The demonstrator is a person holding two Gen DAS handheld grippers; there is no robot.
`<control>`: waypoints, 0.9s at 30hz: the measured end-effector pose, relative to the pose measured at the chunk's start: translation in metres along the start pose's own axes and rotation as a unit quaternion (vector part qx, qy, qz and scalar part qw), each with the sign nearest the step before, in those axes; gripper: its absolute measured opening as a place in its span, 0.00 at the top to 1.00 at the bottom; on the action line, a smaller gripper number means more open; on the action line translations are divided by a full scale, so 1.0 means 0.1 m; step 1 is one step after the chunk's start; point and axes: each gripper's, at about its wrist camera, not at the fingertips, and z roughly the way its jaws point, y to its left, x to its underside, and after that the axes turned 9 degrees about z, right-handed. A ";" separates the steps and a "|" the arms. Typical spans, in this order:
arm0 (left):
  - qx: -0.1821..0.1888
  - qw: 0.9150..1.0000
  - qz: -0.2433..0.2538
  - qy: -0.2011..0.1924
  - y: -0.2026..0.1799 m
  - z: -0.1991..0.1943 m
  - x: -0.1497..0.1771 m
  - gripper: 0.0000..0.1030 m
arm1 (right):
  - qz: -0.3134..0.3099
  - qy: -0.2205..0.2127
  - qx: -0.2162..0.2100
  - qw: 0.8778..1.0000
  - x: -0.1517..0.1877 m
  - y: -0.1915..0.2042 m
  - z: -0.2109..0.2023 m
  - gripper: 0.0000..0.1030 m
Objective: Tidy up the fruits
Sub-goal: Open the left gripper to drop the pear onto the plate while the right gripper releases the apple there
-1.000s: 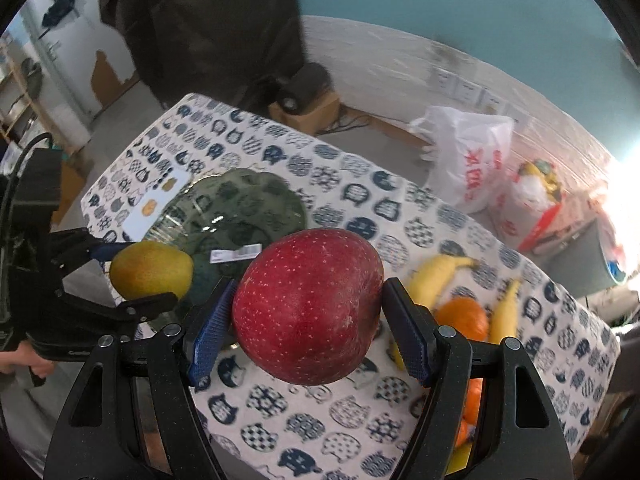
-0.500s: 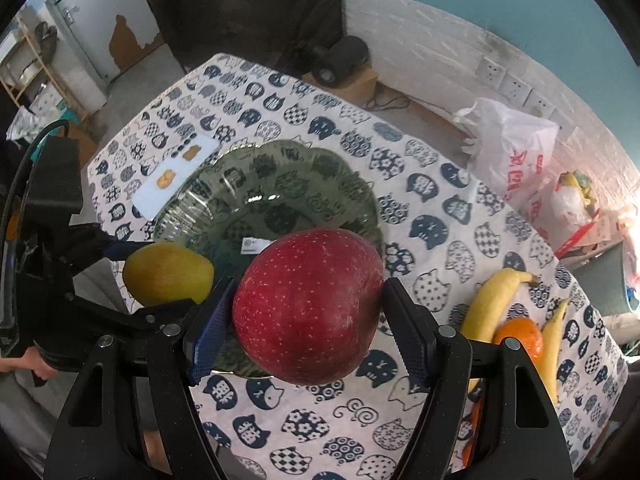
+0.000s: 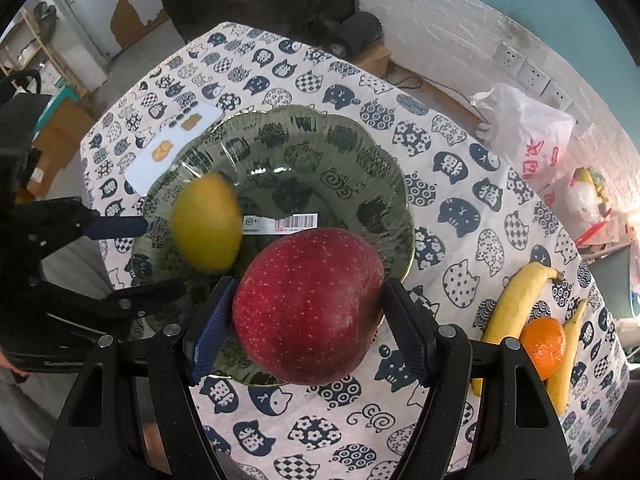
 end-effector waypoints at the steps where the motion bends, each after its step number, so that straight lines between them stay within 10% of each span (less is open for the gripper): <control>1: 0.000 1.000 -0.001 0.000 0.01 0.00 0.01 0.34 | 0.000 0.002 0.000 1.000 0.00 0.01 0.02 0.28; 13: -0.016 1.000 -0.012 0.002 0.16 -0.05 0.15 0.34 | -0.001 0.016 -0.019 1.000 -0.06 0.16 0.19 0.38; 27: -0.020 1.000 -0.003 -0.010 0.07 -0.18 0.11 0.29 | 0.038 -0.022 -0.005 0.999 -0.08 0.06 -0.12 0.22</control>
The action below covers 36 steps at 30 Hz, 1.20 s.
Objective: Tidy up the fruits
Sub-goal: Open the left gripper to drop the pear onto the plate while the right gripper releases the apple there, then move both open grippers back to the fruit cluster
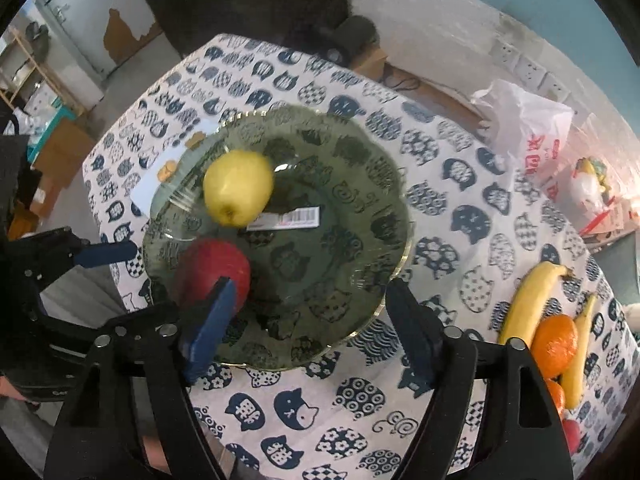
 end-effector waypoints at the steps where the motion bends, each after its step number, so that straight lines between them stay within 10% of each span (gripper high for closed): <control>1: 0.000 1.000 0.002 -0.001 -0.02 -0.01 -0.01 0.29 | 0.005 -0.005 0.004 1.000 0.00 -0.03 -0.05 0.22; 36: 0.030 0.987 0.117 -0.102 -1.49 -0.95 -0.58 0.17 | 0.094 -0.158 0.102 0.978 0.79 -1.29 -1.83 0.19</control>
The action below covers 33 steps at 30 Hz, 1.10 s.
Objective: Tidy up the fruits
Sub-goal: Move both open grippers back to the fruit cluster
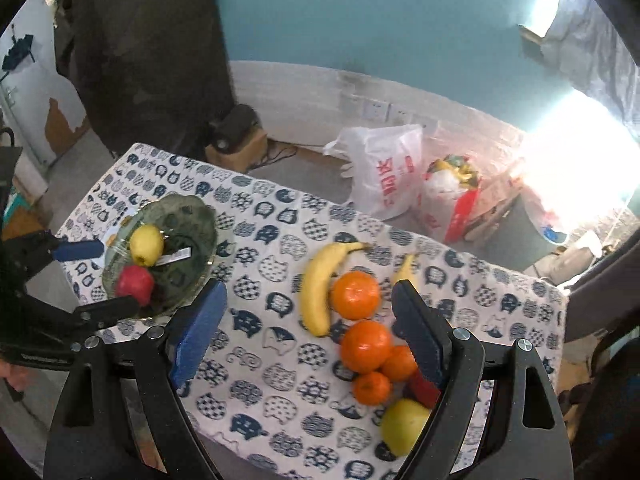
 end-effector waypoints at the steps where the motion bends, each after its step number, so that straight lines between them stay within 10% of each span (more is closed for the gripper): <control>1: 0.002 1.000 0.005 -0.001 -0.05 0.00 -0.03 0.17 | 0.002 -0.001 0.001 1.000 0.01 -0.05 -0.02 0.19; 33: 0.049 0.994 0.091 0.021 -1.19 0.40 -0.55 0.17 | 0.136 0.016 0.041 0.990 0.52 -1.48 -0.22 0.19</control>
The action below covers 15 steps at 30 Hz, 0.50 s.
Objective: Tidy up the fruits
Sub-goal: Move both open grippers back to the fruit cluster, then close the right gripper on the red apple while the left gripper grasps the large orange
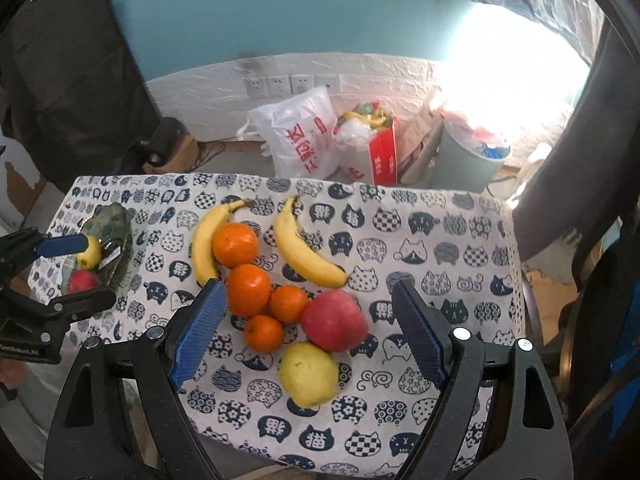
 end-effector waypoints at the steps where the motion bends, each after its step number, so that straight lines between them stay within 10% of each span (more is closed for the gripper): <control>1: -0.001 1.000 0.005 0.000 -0.02 0.02 0.00 0.17 | 0.001 0.001 0.001 1.000 0.00 -0.02 0.01 0.19; 15: 0.015 0.999 0.012 0.041 -0.08 0.56 -0.05 0.17 | -0.007 0.061 0.025 0.998 0.06 -0.16 0.57 0.19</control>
